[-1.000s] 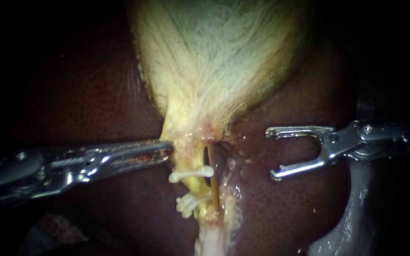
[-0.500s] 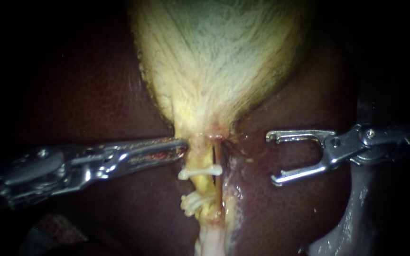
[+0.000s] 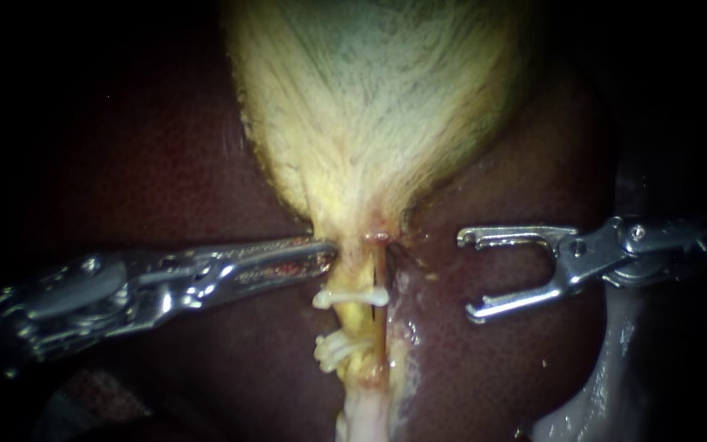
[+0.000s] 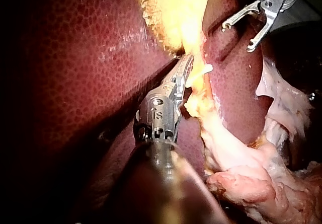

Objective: Going back third clip left tube

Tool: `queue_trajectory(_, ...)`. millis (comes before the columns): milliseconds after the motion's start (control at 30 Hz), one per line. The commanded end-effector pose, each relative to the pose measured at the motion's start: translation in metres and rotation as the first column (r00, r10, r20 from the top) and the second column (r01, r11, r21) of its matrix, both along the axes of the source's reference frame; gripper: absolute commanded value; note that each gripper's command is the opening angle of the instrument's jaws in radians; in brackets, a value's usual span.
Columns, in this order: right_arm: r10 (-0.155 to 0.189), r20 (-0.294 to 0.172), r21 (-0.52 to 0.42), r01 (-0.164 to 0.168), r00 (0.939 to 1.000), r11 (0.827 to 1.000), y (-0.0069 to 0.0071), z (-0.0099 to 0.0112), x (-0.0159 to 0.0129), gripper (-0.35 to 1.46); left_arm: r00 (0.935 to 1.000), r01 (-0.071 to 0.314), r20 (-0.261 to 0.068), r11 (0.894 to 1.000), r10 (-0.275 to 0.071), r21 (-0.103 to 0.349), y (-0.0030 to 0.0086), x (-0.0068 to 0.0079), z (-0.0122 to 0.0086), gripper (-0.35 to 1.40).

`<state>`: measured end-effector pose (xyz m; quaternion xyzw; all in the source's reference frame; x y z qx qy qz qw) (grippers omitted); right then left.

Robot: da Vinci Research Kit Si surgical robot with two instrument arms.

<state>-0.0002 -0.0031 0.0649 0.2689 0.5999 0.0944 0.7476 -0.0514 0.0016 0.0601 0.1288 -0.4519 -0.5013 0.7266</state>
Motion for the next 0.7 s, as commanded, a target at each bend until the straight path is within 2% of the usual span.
queue_trajectory(33,0.001,0.000,0.000,-0.001,1.0000,1.000,0.0000,0.0000,0.0000,0.60,1.0000,-0.001,0.002,1.000,0.001,0.000,0.0000,0.0000,0.0000,-0.35)
queue_trajectory(700,0.002,0.000,0.000,-0.002,1.0000,1.000,-0.0001,-0.0001,0.0002,0.60,1.0000,-0.006,-0.001,1.000,0.006,0.003,-0.0001,0.0000,0.0002,-0.35)
